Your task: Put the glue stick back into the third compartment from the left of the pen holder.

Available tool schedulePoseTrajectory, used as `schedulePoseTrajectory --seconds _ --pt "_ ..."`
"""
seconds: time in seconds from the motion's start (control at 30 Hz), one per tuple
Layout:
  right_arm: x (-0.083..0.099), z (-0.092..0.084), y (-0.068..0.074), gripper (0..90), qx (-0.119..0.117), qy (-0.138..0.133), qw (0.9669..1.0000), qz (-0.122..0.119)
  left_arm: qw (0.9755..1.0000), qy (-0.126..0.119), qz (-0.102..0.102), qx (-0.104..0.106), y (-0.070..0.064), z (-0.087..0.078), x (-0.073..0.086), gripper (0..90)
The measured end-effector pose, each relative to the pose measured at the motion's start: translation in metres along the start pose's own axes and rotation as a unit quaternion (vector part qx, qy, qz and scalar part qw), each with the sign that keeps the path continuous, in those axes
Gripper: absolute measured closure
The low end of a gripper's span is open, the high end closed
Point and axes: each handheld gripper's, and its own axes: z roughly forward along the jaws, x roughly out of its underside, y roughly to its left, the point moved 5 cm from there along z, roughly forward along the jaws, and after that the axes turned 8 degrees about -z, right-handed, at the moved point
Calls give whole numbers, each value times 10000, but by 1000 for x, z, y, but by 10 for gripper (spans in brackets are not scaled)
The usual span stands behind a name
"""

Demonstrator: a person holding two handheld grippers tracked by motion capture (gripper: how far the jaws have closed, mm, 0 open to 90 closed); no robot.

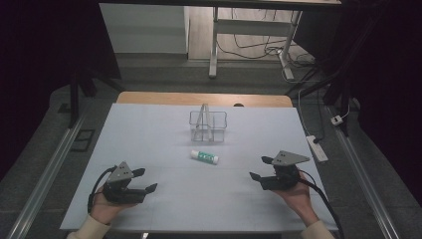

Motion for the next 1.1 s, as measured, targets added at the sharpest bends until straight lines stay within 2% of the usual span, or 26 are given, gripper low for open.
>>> schedulePoseTrajectory --seconds 0.4,0.77,1.1 --pt "-30 30 4 280 -226 104 9997 -87 10000 -3 28 24 -1 0 1 268" --pt "-43 55 7 280 -438 195 9988 -141 10000 33 73 47 -3 1 1 269" --pt "-54 69 11 280 -568 237 9979 -199 9999 69 111 9 -3 2 2 268"
